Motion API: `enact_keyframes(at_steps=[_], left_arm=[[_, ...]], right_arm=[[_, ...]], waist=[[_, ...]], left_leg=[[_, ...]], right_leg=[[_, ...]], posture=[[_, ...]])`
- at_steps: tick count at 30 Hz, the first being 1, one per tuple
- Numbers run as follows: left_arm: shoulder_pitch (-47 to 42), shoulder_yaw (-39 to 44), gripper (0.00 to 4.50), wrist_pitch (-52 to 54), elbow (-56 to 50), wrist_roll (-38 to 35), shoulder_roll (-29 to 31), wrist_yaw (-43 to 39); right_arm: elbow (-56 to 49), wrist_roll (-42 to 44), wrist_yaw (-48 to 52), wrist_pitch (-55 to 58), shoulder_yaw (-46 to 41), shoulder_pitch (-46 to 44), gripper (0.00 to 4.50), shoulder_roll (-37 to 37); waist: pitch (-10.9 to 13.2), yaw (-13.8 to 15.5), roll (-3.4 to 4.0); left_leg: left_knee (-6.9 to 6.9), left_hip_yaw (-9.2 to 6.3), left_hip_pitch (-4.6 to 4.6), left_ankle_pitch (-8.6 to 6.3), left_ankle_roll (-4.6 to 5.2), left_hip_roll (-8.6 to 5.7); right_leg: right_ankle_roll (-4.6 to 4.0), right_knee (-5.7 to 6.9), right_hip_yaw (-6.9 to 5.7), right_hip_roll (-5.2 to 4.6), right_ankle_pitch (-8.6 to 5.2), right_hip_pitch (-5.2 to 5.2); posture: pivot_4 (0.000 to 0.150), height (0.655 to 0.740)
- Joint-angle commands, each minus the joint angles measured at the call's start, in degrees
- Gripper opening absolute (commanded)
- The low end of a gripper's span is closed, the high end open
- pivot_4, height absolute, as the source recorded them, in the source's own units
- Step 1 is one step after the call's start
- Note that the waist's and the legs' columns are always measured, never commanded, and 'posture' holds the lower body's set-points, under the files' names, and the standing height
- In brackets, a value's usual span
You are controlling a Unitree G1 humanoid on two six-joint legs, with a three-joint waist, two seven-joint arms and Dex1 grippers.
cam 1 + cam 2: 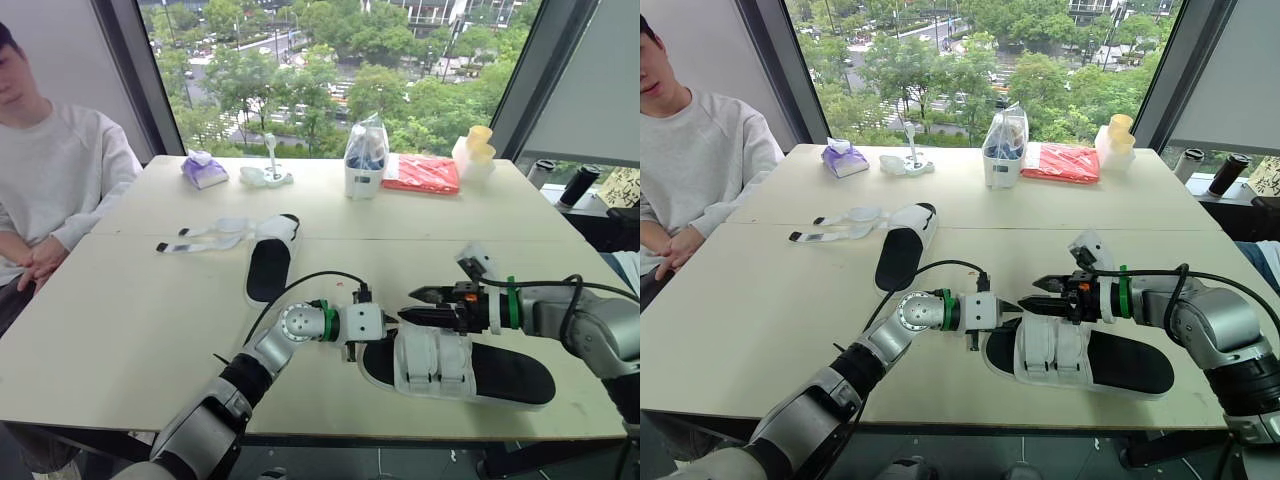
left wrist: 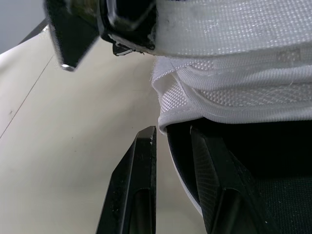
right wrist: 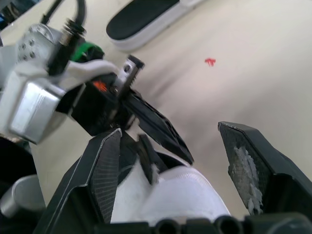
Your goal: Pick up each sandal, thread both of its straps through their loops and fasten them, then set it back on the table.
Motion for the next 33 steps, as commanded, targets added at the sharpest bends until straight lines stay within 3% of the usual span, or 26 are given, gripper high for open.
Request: enact_keyframes(at_steps=[1, 4, 11, 18, 24, 25, 27, 30, 33], left_arm=[[1.67, -0.79, 1.11, 4.17, 3.98, 3.31, 1.45, 0.73], [1.89, -0.70, 1.11, 4.37, 3.72, 3.21, 1.51, 0.71], [2.35, -0.67, 1.11, 4.59, 3.25, 3.17, 1.41, 0.47], [2.11, -0.79, 1.11, 4.42, 2.61, 3.49, 1.96, 0.22], [2.21, -0.23, 1.11, 4.71, 0.98, 3.34, 2.88, 0.52], [2.22, -0.11, 1.11, 4.83, 0.67, 3.33, 3.00, 0.73], [2.30, 0.09, 1.11, 5.01, -0.15, 3.18, 3.26, 0.84], [3.04, 0.19, 1.11, 5.25, -2.56, 2.94, 3.83, 0.65], [5.42, 1.03, 1.11, 6.30, -8.21, 1.43, 5.07, -0.09]], right_arm=[[-0.86, -0.20, 3.05, 1.23, -1.44, -1.48, 1.61, 0.01], [-1.05, -0.65, 3.81, 1.98, -2.21, -1.67, 0.06, 0.53], [0.15, -5.06, 3.11, 1.80, -1.70, -1.10, 0.06, 0.44], [0.55, -15.46, 3.68, -0.76, 5.50, -0.04, 0.06, -0.43], [2.15, -17.54, 1.89, 2.78, 6.70, -2.45, 0.06, 1.72], [2.43, -17.60, 1.89, 3.11, 6.55, -2.76, 0.68, 1.85], [2.08, -16.87, 2.37, 4.41, 5.97, -3.02, 1.40, 1.77], [1.97, -15.05, 1.68, 6.12, 2.87, -3.27, 3.07, 2.30], [2.52, -7.61, -0.29, 11.00, -8.97, -4.21, 4.47, 4.19]], waist=[[0.00, 0.00, 0.01], [0.00, -0.01, 0.01], [0.00, -0.04, 0.01], [-0.01, -0.07, 0.02], [-0.02, -0.18, 0.01], [-0.01, -0.20, 0.01], [-0.01, -0.17, 0.00], [0.00, -0.21, 0.00], [0.04, -0.41, 0.03]], left_leg=[[0.00, 0.00, 0.00, 0.00, 0.00, 0.00], [0.00, -0.01, 0.00, 0.00, 0.00, 0.00], [0.00, -0.01, 0.00, 0.00, -0.01, 0.00], [0.00, 0.00, 0.01, 0.00, -0.01, 0.00], [0.00, -0.01, 0.04, 0.00, -0.01, 0.00], [-0.01, -0.01, 0.05, 0.00, -0.01, 0.01], [-0.01, -0.02, 0.05, 0.00, -0.01, 0.02], [-0.03, -0.02, 0.02, 0.00, -0.01, 0.02], [-0.18, 0.01, -0.01, 0.00, -0.01, 0.03]], right_leg=[[0.00, 0.00, 0.00, 0.00, 0.00, 0.00], [0.00, 0.00, 0.00, 0.00, 0.00, 0.00], [-0.01, 0.00, 0.00, 0.00, 0.00, -0.01], [0.00, 0.00, 0.00, 0.00, 0.00, -0.01], [-0.01, 0.01, 0.00, 0.01, 0.00, 0.02], [-0.01, 0.01, 0.00, 0.01, 0.01, 0.02], [-0.02, 0.02, 0.00, 0.02, 0.01, 0.01], [-0.02, 0.02, 0.00, 0.02, 0.01, -0.04], [0.05, 0.04, 0.05, 0.04, 0.05, -0.20]], posture=[[0.150, 0.7400], [0.150, 0.7400], [0.150, 0.7400], [0.150, 0.7400], [0.150, 0.7400], [0.150, 0.7400], [0.150, 0.7400], [0.150, 0.7400], [0.150, 0.7400]])
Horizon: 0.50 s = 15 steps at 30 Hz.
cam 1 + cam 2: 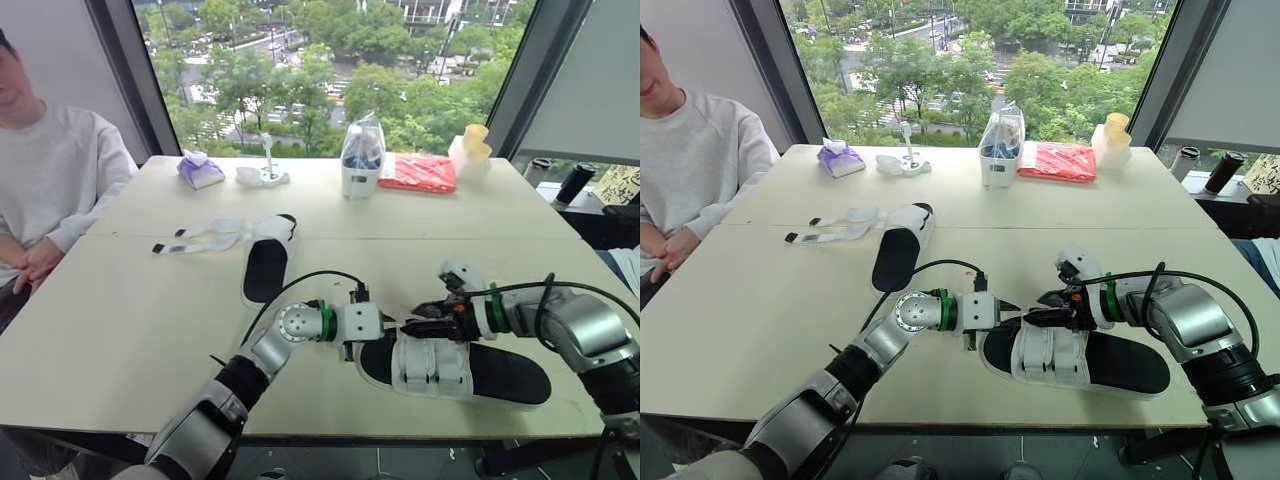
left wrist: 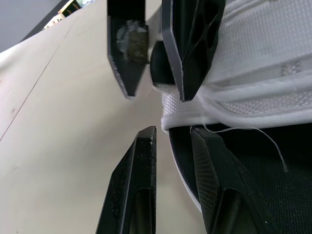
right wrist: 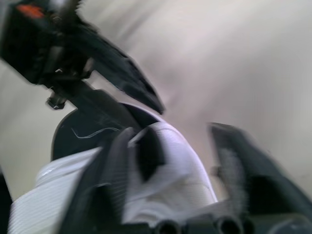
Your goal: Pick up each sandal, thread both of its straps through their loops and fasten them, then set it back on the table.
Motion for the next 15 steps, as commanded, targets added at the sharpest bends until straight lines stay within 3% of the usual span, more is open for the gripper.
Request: enact_keyframes(at_steps=[1, 5, 12, 15], left_arm=[[3.91, 1.39, 1.11, 3.90, -4.33, 0.07, 3.49, -1.05], [8.97, 7.26, 1.11, 12.86, -18.15, -8.61, 6.19, -3.24], [14.80, 14.82, 1.11, 31.26, -37.80, -22.31, 12.92, -8.20], [16.49, 16.67, 2.01, 37.29, -43.66, -26.56, 16.10, -9.38]], right_arm=[[0.33, 8.59, -2.66, 6.44, -15.68, -0.98, 4.47, 0.65], [-2.49, 16.03, -2.31, 13.89, -30.23, 5.36, 4.47, -2.54], [-8.92, 22.08, -2.43, 21.26, -40.82, 22.48, 4.47, -2.91], [-9.72, 23.40, -3.13, 21.85, -41.52, 27.50, 4.50, -1.50]], waist=[[0.05, 0.00, 0.05], [0.16, 0.40, 0.27], [0.21, 0.43, 0.47], [0.22, 0.16, 0.53]], left_leg=[[-0.03, 0.00, -0.06, 0.00, 0.00, 0.00], [-0.11, 0.00, -0.26, 0.01, -0.01, -0.01], [-0.02, 0.05, -0.99, 0.02, -0.01, -0.06], [-0.01, 0.11, -0.96, 0.02, -0.01, -0.06]], right_leg=[[0.00, 0.04, 0.01, 0.00, 0.00, -0.08], [-0.02, 0.18, 0.06, -0.02, 0.01, -0.39], [-0.05, 0.24, 0.04, -0.11, 0.00, -1.06], [-0.05, 0.24, 0.06, -0.10, 0.00, -1.04]], posture=[[0.150, 0.7400], [0.150, 0.7400], [0.150, 0.7400], [0.150, 0.7400]])
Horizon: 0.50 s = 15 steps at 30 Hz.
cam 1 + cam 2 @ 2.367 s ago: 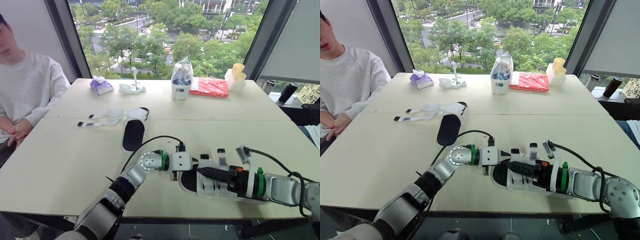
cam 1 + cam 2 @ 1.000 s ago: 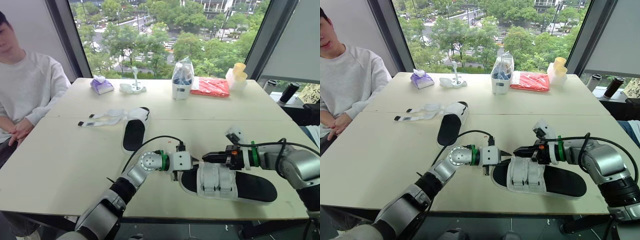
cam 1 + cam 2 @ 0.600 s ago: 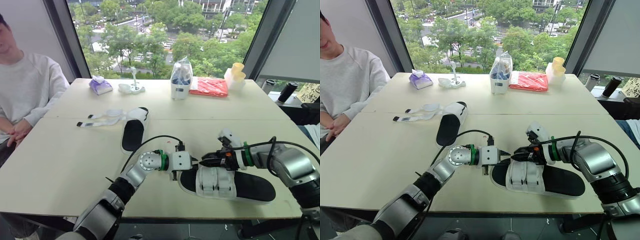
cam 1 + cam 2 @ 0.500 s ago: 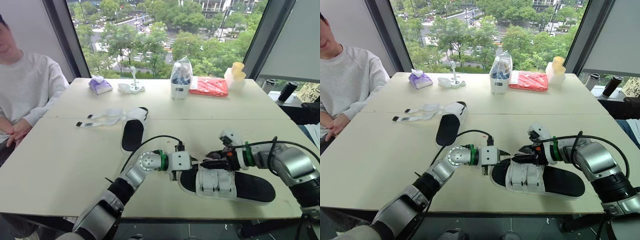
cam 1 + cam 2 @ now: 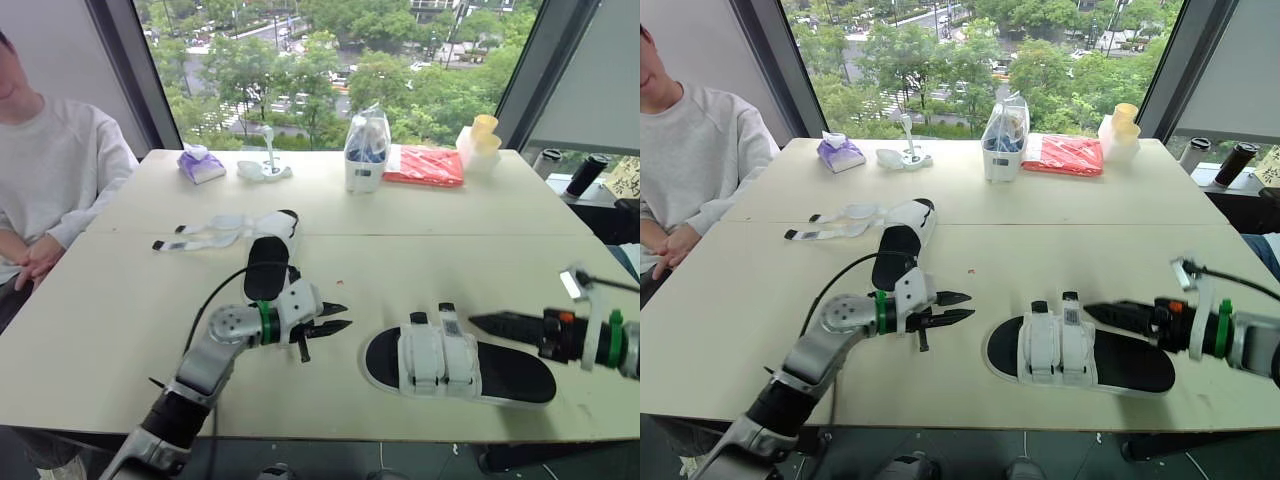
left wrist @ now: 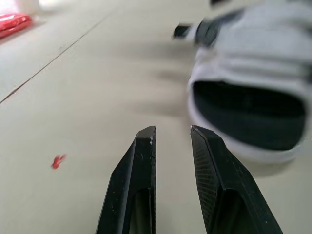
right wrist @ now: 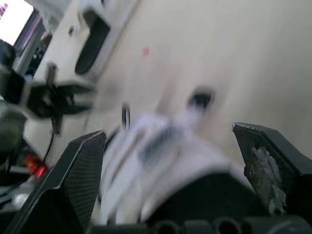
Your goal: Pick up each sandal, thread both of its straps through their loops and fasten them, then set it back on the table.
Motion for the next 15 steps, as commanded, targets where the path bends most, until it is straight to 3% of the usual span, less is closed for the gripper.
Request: enact_keyframes(at_steps=[1, 5, 11, 15], left_arm=[[1.85, 2.67, 2.43, 6.50, -7.68, -5.75, 3.02, -1.67], [5.08, 3.35, 4.46, 10.42, -12.72, -8.86, 7.12, -3.45], [8.13, 3.31, 4.46, 10.27, -14.64, -8.87, 10.48, -3.16], [9.23, 2.40, 4.46, 9.18, -14.53, -7.56, 10.60, -1.73]], right_arm=[[-1.59, 2.41, -0.42, 0.27, -2.58, 2.82, 4.50, 1.72], [0.00, 1.89, -0.28, -0.98, -0.49, 4.04, 4.50, 2.32], [4.03, 1.70, 0.93, -1.53, 3.77, 2.42, 4.50, 2.35], [6.77, 5.80, -0.36, 1.59, 4.33, -3.55, 4.50, 5.68]], waist=[[0.01, -0.21, 0.03], [0.04, -0.42, 0.20], [0.04, -0.26, 0.20], [0.05, -0.52, 0.17]], left_leg=[[-0.01, 0.04, 0.04, 0.00, 0.00, 0.03], [0.04, 0.08, 0.09, 0.01, 0.01, 0.09], [0.08, 0.10, 0.10, 0.01, 0.01, 0.09], [0.10, 0.11, 0.16, 0.01, 0.01, 0.11]], right_leg=[[-0.01, 0.00, 0.02, 0.03, 0.00, 0.02], [-0.03, 0.02, 0.04, 0.12, -0.02, 0.07], [-0.03, 0.01, 0.04, 0.13, -0.02, 0.12], [-0.06, 0.01, 0.05, 0.15, -0.02, 0.17]], posture=[[0.150, 0.7400], [0.150, 0.7400], [0.150, 0.7400], [0.150, 0.7400]])
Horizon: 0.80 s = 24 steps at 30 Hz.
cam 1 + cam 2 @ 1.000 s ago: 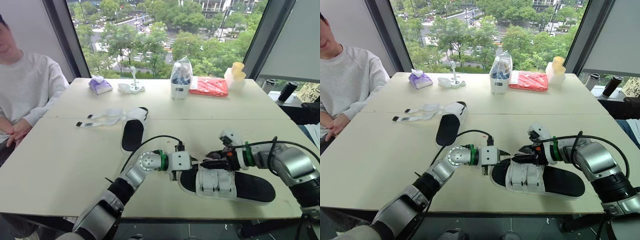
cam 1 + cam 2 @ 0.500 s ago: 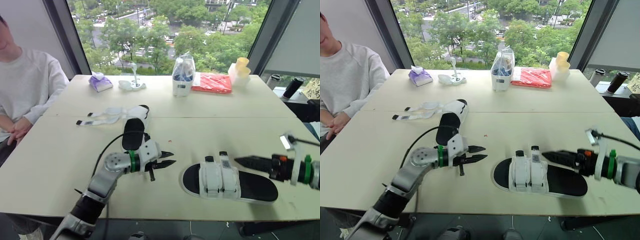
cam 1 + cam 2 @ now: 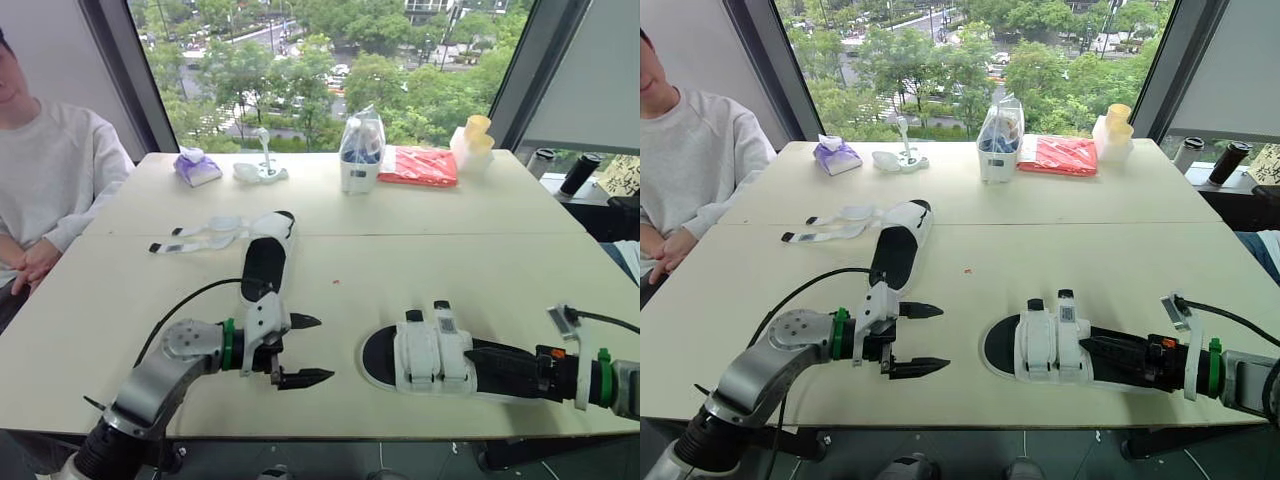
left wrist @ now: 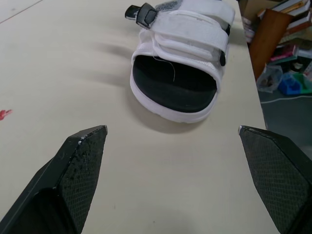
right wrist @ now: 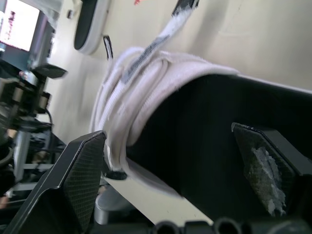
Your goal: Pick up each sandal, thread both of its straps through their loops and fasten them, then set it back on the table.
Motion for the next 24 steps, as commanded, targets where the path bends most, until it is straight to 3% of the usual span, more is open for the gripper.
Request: enact_keyframes(at_steps=[1, 6, 7, 9, 16, 19, 24], left_arm=[[0.58, 0.03, 4.46, -1.54, -1.98, 0.92, 0.15, 1.16], [1.10, -0.48, 4.46, -1.43, -2.48, 1.66, 0.05, 2.38], [1.19, -0.53, 4.49, -1.48, -2.45, 1.90, 0.23, 2.49], [1.55, -0.24, 4.50, -1.43, -2.78, 2.03, 0.54, 2.88], [1.90, 0.12, 4.50, -0.72, -3.89, 1.68, 0.29, 3.94], [0.87, 0.23, 4.50, -0.49, -2.76, 1.53, -0.65, 4.80], [-1.46, -0.01, 4.50, -2.71, 1.43, 2.58, -2.73, 5.56]], right_arm=[[0.86, 4.04, -0.81, 2.45, 0.42, -4.22, 4.50, 2.42], [-1.43, 4.30, -1.62, 3.65, 5.65, -5.41, 4.50, 4.61], [-2.28, 4.35, -1.59, 3.66, 6.59, -5.28, 4.24, 4.83], [-3.95, 4.87, -2.28, 3.90, 7.09, -4.79, 3.64, 5.47], [-6.95, 8.85, -7.74, 3.94, 2.44, -5.35, 0.04, 8.27], [-2.51, 8.84, -15.97, 1.07, -2.69, -11.80, 0.04, 10.62], [11.87, 3.41, -41.04, -14.92, -12.51, -28.90, 0.04, 21.14]], waist=[[0.01, -0.18, 0.03], [0.02, 0.19, 0.04], [0.01, 0.20, 0.05], [0.01, 0.26, 0.05], [0.01, 0.30, 0.07], [0.03, 0.07, 0.08], [0.13, -1.06, 0.23]], left_leg=[[0.00, 0.00, 0.02, 0.00, 0.00, 0.01], [-0.03, -0.04, 0.00, 0.00, 0.00, 0.00], [-0.02, -0.04, 0.00, 0.00, 0.00, -0.01], [-0.03, -0.04, 0.00, 0.00, 0.00, -0.02], [-0.02, -0.04, 0.00, 0.00, 0.00, -0.01], [-0.01, -0.03, 0.01, 0.00, 0.00, -0.01], [0.00, 0.08, 0.03, 0.17, -0.11, -0.03]], right_leg=[[-0.02, 0.00, 0.01, 0.00, -0.01, 0.01], [0.00, 0.00, 0.00, 0.01, 0.01, 0.02], [0.02, 0.00, 0.00, 0.00, 0.01, 0.02], [0.02, 0.00, 0.00, -0.01, 0.01, 0.01], [0.00, 0.00, 0.01, -0.01, 0.01, 0.01], [0.00, 0.01, 0.01, -0.01, 0.01, 0.01], [-0.12, 0.04, 0.16, 0.02, 0.10, -0.04]], posture=[[0.150, 0.7400], [0.150, 0.7400], [0.150, 0.7400], [0.150, 0.7400], [0.150, 0.7400], [0.150, 0.7400], [0.150, 0.7400]])
